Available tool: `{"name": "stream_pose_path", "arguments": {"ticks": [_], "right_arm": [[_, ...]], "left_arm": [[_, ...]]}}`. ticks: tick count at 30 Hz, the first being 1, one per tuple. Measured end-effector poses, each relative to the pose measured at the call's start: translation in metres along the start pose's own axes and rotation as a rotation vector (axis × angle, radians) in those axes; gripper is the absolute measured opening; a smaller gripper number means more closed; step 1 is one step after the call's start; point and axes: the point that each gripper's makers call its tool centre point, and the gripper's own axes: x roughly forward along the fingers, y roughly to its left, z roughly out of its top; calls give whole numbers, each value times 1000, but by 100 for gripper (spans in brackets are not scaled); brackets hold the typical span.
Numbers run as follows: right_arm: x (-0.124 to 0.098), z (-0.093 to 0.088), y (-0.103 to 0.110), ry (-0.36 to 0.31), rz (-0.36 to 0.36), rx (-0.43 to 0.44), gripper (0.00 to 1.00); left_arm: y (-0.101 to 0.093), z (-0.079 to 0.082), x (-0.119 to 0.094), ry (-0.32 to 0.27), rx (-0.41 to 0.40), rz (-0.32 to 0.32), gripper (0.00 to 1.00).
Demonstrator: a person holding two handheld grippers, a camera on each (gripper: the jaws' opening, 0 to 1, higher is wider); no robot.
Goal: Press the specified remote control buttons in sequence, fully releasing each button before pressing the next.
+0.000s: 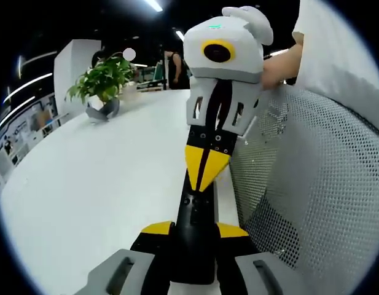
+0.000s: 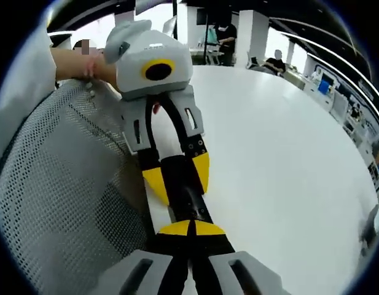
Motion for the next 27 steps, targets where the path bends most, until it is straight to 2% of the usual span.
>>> {"name": "stream_pose_path", "arguments": {"ticks": [9,13,16,25,27], "right_arm": [[5,2,7,44,8,-75,0],[8,3,9,99,33,-85,0],[9,2,10,150,37,-153,0],[11,0,12,196,65,-155,0],[11,-1,13,209,73,-191,0]], "left_arm": [[1,0,0,-2,-2,-1,25],[1,0,0,-1,1,-4,25],[1,0,0,-1,2,-6,25],[0,1,0,-1,5,-10,25],[0,1,1,-1,6,-11,25]]}}
